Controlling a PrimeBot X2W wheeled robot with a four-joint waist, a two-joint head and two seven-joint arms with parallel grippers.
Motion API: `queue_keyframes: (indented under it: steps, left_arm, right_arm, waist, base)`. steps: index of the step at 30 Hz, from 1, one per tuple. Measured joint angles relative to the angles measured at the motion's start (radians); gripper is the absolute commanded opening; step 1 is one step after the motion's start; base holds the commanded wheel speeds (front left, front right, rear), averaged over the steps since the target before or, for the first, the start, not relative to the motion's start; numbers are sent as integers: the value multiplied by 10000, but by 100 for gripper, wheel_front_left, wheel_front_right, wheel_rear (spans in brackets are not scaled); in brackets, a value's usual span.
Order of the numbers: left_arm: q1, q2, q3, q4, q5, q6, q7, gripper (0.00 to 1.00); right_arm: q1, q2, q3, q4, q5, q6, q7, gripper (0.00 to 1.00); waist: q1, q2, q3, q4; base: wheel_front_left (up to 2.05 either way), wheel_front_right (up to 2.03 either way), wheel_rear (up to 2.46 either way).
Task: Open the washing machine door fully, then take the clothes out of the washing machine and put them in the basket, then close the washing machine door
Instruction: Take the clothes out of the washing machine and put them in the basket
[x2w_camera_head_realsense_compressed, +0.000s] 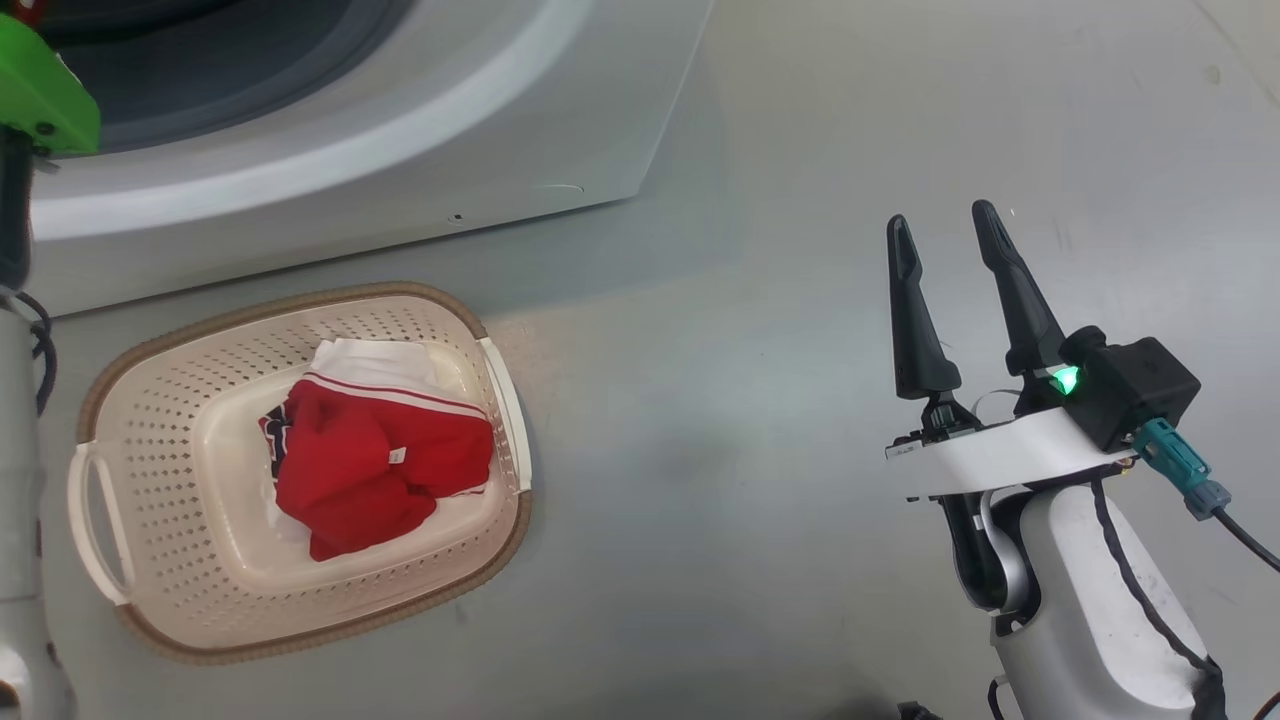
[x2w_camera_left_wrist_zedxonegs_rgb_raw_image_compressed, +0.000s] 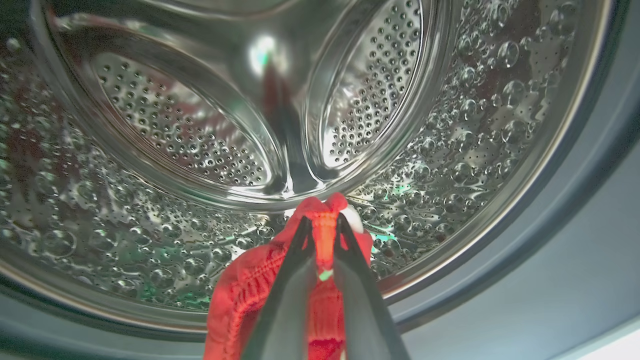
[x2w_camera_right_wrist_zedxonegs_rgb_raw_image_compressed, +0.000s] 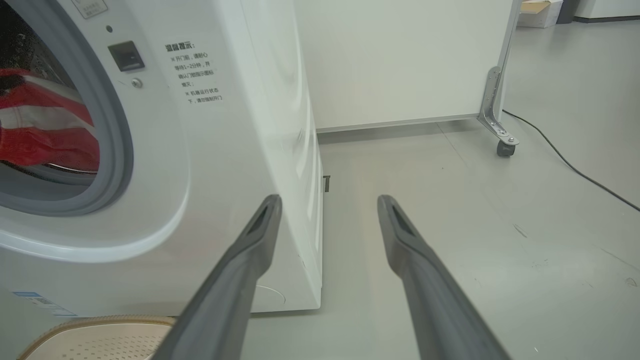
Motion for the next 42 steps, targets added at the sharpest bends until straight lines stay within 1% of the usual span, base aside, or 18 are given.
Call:
queue_keyframes:
  steps: [6, 9, 11, 15, 18, 20, 23, 32, 40, 42]
  left_arm:
    - [895, -198, 163, -284, 0, 130, -1137, 0]
    - [1429, -366, 199, -424, 0, 144, -1626, 0]
    - [1746, -453, 176, -535, 0, 146, -1896, 0]
    - [2330, -617, 148, -805, 4, 240, -2393, 0]
    - [2923, -742, 132, -1060, 6, 351, -2771, 0]
    - [3230, -792, 130, -1206, 31, 433, -2936, 0]
    - [3636, -894, 132, -1467, 31, 566, -2963, 0]
    - [4426, -1055, 13, -2504, 197, 748, -3137, 0]
    - [5111, -1080, 8, -3653, 370, 1024, -3175, 0]
    - [5363, -1104, -17, -3852, 370, 1026, -3177, 0]
  right_arm:
    - [230, -2, -10, 174, -46, 167, 0, 100]
    - [432, -2, 4, 276, -134, 184, 0, 100]
    - [582, -2, -2, 364, -178, 261, 0, 100]
    - [889, -2, -4, 466, -188, 267, 0, 100]
    - [1211, 0, 15, 543, -198, 366, 0, 100]
    - [1374, 0, 56, 577, -278, 372, 0, 100]
    - [1615, 0, 125, 589, -403, 468, 0, 100]
    - [2353, 2, 194, 575, -456, 458, 0, 100]
    - [2591, 2, 280, 539, -456, 460, 0, 100]
    - [2669, 4, 297, 520, -454, 460, 0, 100]
  waist:
    - [0, 0, -473, 255]
    - [0, 0, -776, 356]
    - [0, 0, -999, 419]
    - [0, 0, -1470, 532]
    - [0, 0, -1964, 630]
    - [-1, 0, -2210, 672]
    - [0, 0, -2580, 734]
    - [-1, 0, -3493, 987]
    - [0, 0, -4013, 1211]
    - [-1, 0, -4106, 1253]
  base:
    - [0, 0, 0]
    - [0, 0, 0]
    - [0, 0, 0]
    - [0, 0, 0]
    - [0, 0, 0]
    - [0, 0, 0]
    - [0, 0, 0]
    - [0, 0, 0]
    - [0, 0, 0]
    - [0, 0, 0]
